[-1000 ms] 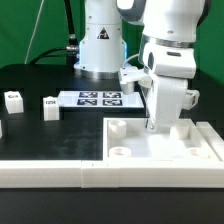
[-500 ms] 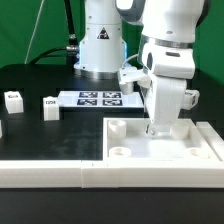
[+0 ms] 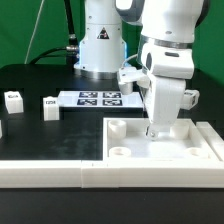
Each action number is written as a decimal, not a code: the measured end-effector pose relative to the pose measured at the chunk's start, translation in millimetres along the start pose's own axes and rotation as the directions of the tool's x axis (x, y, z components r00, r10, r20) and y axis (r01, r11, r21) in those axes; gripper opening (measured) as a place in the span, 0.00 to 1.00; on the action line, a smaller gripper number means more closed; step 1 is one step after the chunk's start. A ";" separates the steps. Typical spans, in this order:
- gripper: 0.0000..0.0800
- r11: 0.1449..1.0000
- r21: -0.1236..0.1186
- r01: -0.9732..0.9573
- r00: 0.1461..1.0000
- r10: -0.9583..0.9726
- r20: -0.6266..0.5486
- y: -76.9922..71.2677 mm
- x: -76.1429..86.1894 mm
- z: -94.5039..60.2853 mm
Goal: Assemble one leg
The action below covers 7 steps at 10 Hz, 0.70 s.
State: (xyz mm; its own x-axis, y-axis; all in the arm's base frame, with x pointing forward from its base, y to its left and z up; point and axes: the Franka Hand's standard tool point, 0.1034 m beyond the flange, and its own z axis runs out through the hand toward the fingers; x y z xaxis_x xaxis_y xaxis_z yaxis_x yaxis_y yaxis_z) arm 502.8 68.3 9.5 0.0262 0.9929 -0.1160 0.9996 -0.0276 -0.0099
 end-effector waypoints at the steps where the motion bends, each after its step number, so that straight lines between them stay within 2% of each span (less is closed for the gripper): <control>1: 0.81 1.000 -0.007 -0.019 1.000 0.019 -0.003 -2.3 0.6 -7.7; 3: 0.81 0.998 -0.012 -0.066 0.998 0.066 -0.009 -16.3 -2.4 -23.8; 5: 0.81 0.990 -0.025 -0.141 0.990 0.140 -0.021 -37.4 -1.2 -49.3; 7: 0.81 0.977 -0.024 -0.211 0.977 0.210 -0.027 -50.6 4.3 -57.8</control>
Offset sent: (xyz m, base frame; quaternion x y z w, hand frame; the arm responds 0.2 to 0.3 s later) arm -0.0498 0.0012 0.0556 -0.0268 0.0140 0.0706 0.9970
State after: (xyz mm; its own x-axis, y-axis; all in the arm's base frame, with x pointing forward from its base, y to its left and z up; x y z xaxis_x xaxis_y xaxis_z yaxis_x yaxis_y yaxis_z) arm 453.1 80.7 66.9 0.2361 0.9677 -0.0886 0.9716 -0.2335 0.0389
